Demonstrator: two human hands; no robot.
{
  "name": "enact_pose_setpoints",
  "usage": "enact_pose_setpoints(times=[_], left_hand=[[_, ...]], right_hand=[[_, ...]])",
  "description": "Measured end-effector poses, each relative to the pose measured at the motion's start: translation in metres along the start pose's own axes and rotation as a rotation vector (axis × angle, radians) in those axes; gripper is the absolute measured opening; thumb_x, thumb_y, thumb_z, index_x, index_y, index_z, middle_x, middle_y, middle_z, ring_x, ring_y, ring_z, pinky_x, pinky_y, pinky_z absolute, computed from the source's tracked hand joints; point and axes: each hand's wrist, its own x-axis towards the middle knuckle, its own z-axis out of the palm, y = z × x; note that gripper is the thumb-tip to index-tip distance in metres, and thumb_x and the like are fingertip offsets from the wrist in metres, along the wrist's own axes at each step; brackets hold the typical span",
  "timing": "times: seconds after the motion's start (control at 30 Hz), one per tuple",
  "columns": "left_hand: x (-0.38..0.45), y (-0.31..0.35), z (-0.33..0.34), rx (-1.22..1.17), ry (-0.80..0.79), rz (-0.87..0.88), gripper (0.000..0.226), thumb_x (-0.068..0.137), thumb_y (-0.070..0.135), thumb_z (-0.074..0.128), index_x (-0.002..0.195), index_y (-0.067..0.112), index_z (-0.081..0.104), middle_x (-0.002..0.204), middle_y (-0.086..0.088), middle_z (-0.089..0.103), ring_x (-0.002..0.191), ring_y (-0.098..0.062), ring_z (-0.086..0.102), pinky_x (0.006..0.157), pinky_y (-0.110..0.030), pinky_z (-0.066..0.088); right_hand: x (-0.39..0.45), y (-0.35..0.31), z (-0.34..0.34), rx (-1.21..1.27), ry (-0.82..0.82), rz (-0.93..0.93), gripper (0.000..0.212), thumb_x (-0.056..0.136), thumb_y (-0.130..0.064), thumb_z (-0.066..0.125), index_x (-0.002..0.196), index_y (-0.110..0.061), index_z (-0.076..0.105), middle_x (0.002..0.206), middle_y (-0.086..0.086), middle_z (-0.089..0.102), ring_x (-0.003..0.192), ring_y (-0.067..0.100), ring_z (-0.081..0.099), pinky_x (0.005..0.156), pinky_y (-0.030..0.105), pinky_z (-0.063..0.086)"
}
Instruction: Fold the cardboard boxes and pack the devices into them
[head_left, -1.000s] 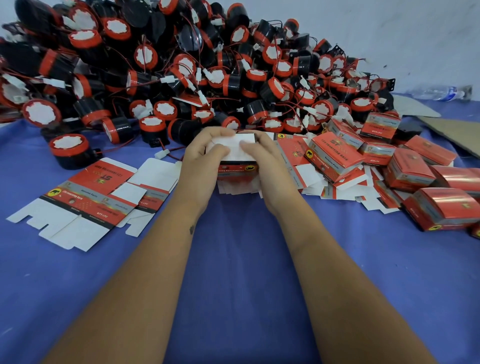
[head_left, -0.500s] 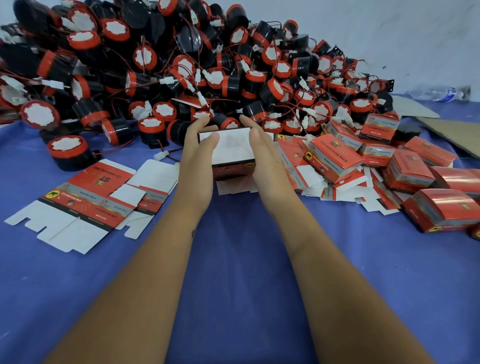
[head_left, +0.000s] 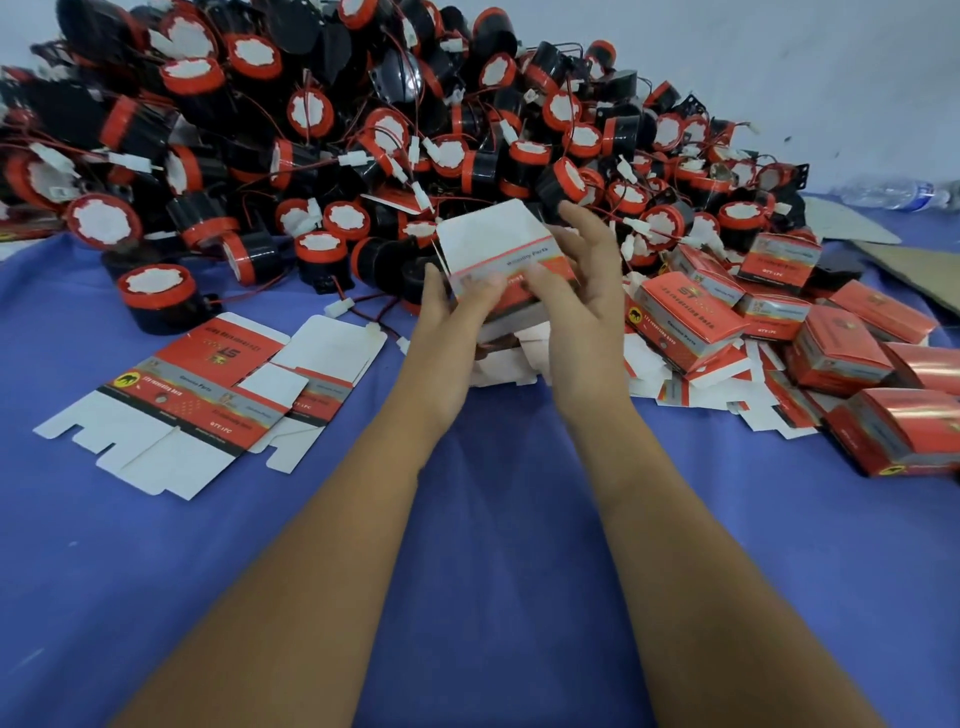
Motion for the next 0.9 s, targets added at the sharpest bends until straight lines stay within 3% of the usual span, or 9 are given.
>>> enact_pose_setpoints(times=[0.13,0.2,0.3,0.37,0.47,0.6,0.67,0.77,0.9], left_hand=[[0.008,0.01,-0.012,-0.045,0.355,0.166,0.041,0.089,0.03,0.066,0.125,0.015,0.055,0.116,0.003,0.068,0.106,-0.008,0.066,0.09,-0.027,0.054],[0.012,0.015,-0.022,-0.091,0.57,0.248,0.041,0.094,0.018,0.067,0.127,0.006,0.045,0.112,0.003,0.063,0.093,0.002,0.064,0.087,-0.019,0.052],[0.017,0.019,-0.033,-0.162,0.772,0.271,0.05,0.095,0.011,0.065,0.131,-0.007,0.035,0.1,0.002,0.052,0.075,0.002,0.056,0.079,-0.015,0.05],[0.02,0.02,-0.034,-0.239,0.777,0.233,0.046,0.097,0.016,0.063,0.132,0.002,0.036,0.103,0.008,0.054,0.09,-0.004,0.06,0.089,-0.025,0.054],[0.024,0.014,-0.031,-0.298,0.666,0.152,0.026,0.101,0.028,0.057,0.117,0.023,0.036,0.113,0.01,0.05,0.117,-0.024,0.062,0.088,-0.028,0.055],[0.026,0.01,-0.03,-0.238,0.631,0.082,0.028,0.1,0.032,0.057,0.114,0.023,0.034,0.13,-0.005,0.053,0.121,-0.025,0.059,0.1,-0.039,0.052],[0.028,0.009,-0.031,-0.207,0.656,0.049,0.031,0.1,0.033,0.058,0.114,0.02,0.034,0.128,-0.008,0.055,0.119,-0.022,0.059,0.104,-0.044,0.049],[0.031,0.008,-0.033,-0.227,0.675,0.028,0.025,0.099,0.036,0.057,0.106,0.024,0.037,0.12,-0.004,0.058,0.112,-0.019,0.061,0.101,-0.043,0.051],[0.026,0.01,-0.03,-0.181,0.69,0.029,0.022,0.099,0.041,0.056,0.099,0.031,0.037,0.12,-0.003,0.059,0.109,-0.016,0.061,0.099,-0.042,0.052]], right_hand=[[-0.005,0.009,0.006,-0.185,-0.095,0.05,0.051,0.097,-0.019,0.054,0.145,-0.031,0.04,0.146,-0.008,0.045,0.136,0.002,0.038,0.113,0.031,0.035],[-0.002,0.015,0.007,-0.281,-0.075,0.106,0.047,0.098,-0.019,0.054,0.141,-0.034,0.043,0.14,-0.008,0.049,0.13,0.002,0.042,0.106,0.025,0.037],[0.012,0.023,0.012,-0.431,-0.094,0.23,0.04,0.095,-0.022,0.056,0.133,-0.033,0.05,0.125,-0.007,0.054,0.104,0.003,0.053,0.081,0.022,0.045],[0.023,0.03,0.019,-0.525,-0.167,0.276,0.046,0.094,-0.021,0.058,0.137,-0.03,0.047,0.128,-0.005,0.052,0.104,0.007,0.054,0.082,0.026,0.047],[0.04,0.04,0.035,-0.671,-0.278,0.236,0.068,0.09,-0.018,0.064,0.15,-0.024,0.032,0.146,0.002,0.042,0.132,0.022,0.042,0.107,0.041,0.04],[0.057,0.052,0.052,-0.859,-0.392,0.29,0.094,0.085,-0.029,0.073,0.157,-0.025,0.013,0.159,0.007,0.023,0.14,0.033,0.033,0.111,0.05,0.033],[0.059,0.057,0.058,-0.982,-0.399,0.307,0.094,0.082,-0.035,0.075,0.155,-0.021,0.018,0.157,0.008,0.02,0.136,0.036,0.035,0.11,0.049,0.032],[0.055,0.057,0.061,-0.963,-0.377,0.277,0.081,0.077,-0.03,0.081,0.144,-0.014,0.039,0.144,0.01,0.03,0.126,0.032,0.044,0.104,0.04,0.04],[0.044,0.045,0.053,-0.67,-0.371,0.219,0.067,0.074,-0.006,0.08,0.126,-0.019,0.04,0.119,0.006,0.054,0.104,0.026,0.057,0.071,0.029,0.05]])
